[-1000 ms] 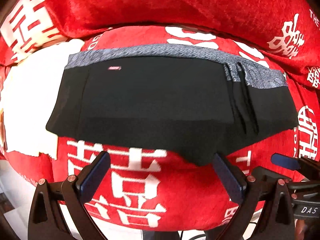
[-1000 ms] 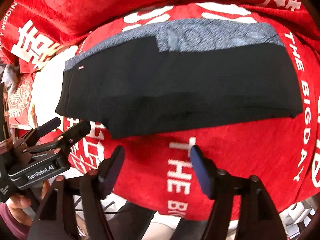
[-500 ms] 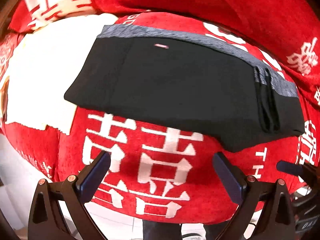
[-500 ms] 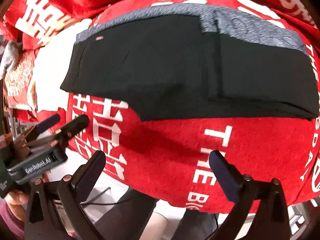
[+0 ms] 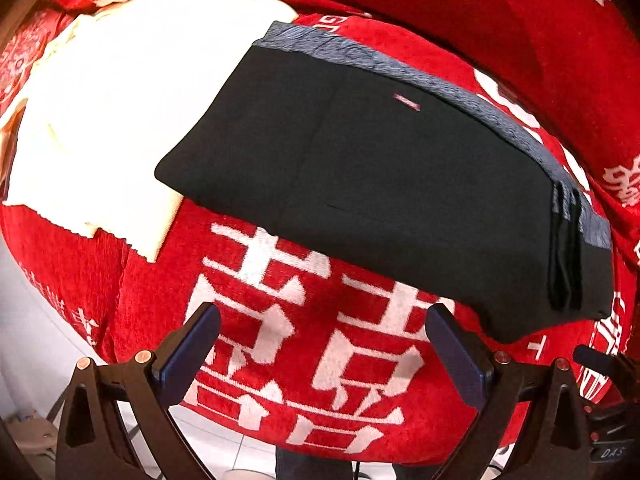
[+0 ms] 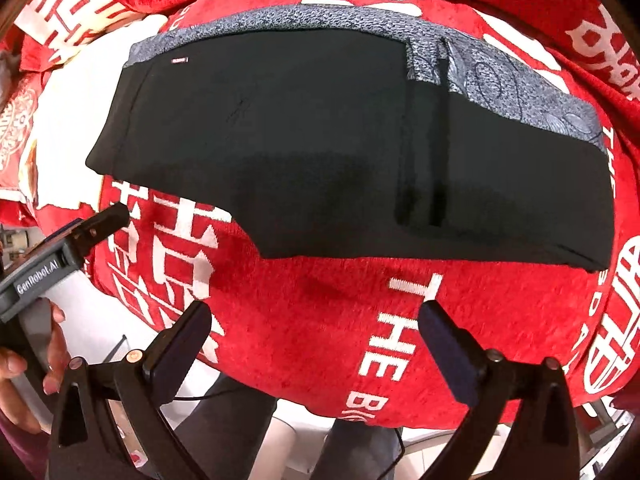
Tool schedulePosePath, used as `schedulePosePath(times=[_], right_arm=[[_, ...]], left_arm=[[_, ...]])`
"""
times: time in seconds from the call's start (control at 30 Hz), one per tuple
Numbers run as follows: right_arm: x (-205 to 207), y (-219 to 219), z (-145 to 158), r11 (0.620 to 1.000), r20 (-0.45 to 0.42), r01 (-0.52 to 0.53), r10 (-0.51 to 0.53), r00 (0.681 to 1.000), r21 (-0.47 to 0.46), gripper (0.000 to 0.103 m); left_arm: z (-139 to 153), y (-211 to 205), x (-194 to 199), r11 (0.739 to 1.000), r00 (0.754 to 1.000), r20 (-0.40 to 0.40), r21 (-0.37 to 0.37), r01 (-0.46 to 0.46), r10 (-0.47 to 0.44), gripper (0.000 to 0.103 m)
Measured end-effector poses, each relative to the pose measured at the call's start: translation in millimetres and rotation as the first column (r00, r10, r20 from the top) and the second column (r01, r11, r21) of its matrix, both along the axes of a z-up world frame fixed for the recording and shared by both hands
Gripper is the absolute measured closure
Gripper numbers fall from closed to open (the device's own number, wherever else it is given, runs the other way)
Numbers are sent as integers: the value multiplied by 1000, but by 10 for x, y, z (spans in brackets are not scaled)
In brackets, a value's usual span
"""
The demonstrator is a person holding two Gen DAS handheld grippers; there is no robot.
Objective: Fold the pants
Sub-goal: 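Withdraw both grippers and reposition them over the folded trousers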
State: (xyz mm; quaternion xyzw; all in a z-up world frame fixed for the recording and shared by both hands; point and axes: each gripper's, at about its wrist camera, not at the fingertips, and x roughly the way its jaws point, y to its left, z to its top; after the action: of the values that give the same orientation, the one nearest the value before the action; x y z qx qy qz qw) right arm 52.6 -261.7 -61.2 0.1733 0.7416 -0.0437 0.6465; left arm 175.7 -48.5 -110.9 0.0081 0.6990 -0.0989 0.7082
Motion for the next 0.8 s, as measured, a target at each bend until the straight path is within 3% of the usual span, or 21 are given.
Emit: schedulePosePath(times=[0.23,0.6,0.8], right_arm=[[53,67,-84,1000,-5,2,-2,1000,15,0],[111,200,-188,999,-7,0,0,1000,44,0],[126,203,-193,999,-1,4,-4,1000,50,0]], left_arm=[[-80,77,143,993,994,-53,-67,-94,91,0],[-140,79,292,990,994,-58,-102,-95,89,0],[-321,274,380,948,974,-150,-245,-203,170,0]])
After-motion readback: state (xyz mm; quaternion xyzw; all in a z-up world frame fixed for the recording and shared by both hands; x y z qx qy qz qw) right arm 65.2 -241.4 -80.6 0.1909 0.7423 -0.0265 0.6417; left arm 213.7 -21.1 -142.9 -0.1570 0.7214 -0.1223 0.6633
